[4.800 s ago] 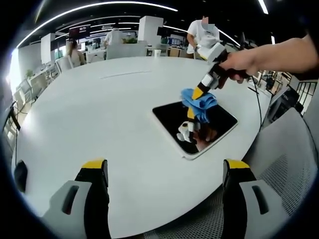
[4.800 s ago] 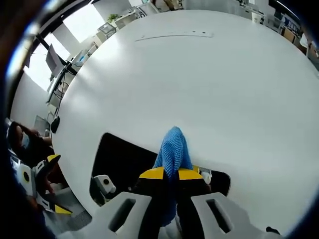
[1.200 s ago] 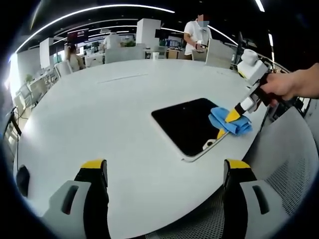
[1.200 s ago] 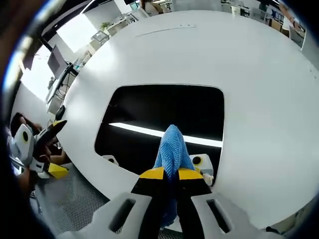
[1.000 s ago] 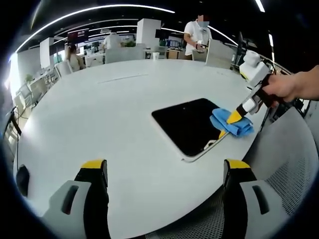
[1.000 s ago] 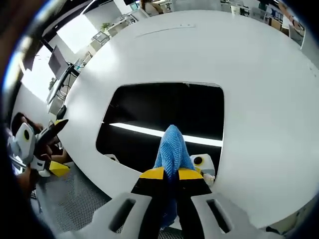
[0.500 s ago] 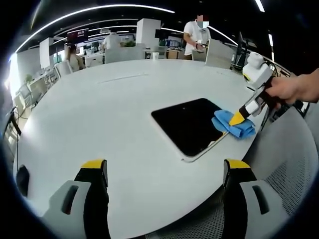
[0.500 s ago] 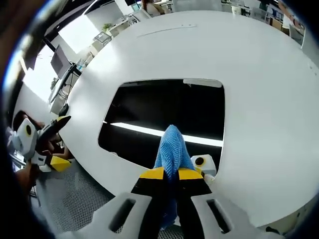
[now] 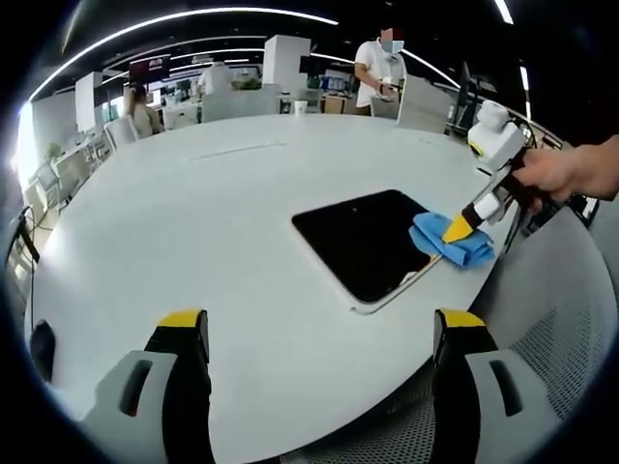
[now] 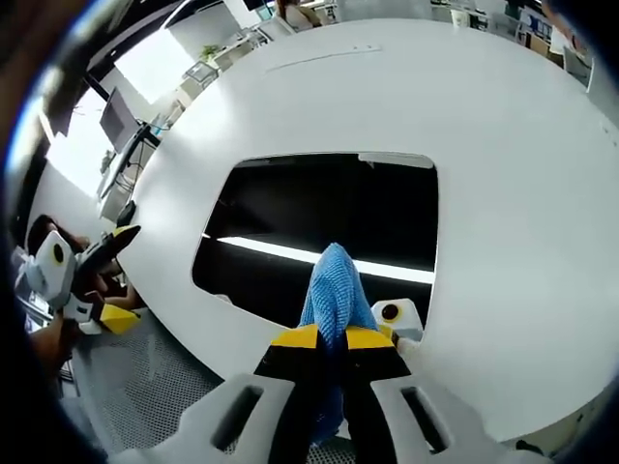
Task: Wipe the mirror surface with the cleaning cloth until all visible marks leave the cleaned area.
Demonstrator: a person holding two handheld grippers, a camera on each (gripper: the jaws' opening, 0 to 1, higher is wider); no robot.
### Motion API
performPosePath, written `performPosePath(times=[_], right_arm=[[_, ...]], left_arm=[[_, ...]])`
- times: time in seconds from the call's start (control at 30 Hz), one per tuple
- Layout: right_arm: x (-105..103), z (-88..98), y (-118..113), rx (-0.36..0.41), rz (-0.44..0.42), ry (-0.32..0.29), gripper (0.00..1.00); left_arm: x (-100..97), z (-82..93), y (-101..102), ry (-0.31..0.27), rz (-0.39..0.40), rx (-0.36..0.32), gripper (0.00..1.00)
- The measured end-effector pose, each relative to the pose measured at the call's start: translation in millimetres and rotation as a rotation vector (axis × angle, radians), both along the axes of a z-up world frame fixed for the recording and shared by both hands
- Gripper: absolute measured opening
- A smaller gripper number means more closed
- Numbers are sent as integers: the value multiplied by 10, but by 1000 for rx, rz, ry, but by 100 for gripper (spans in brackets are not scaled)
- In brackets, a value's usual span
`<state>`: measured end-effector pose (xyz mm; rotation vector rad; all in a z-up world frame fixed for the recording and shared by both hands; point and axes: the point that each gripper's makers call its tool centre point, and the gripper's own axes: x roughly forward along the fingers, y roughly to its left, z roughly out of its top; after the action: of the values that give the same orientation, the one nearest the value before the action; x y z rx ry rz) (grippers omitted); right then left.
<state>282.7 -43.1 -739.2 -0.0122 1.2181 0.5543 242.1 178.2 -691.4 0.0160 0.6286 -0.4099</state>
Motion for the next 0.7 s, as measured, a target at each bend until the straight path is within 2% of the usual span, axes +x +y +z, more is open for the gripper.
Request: performPosePath(times=[0.7], right_arm=[[36, -11, -228, 29, -52, 8, 2]], left_arm=[[6, 13, 3, -5, 8, -4, 95]])
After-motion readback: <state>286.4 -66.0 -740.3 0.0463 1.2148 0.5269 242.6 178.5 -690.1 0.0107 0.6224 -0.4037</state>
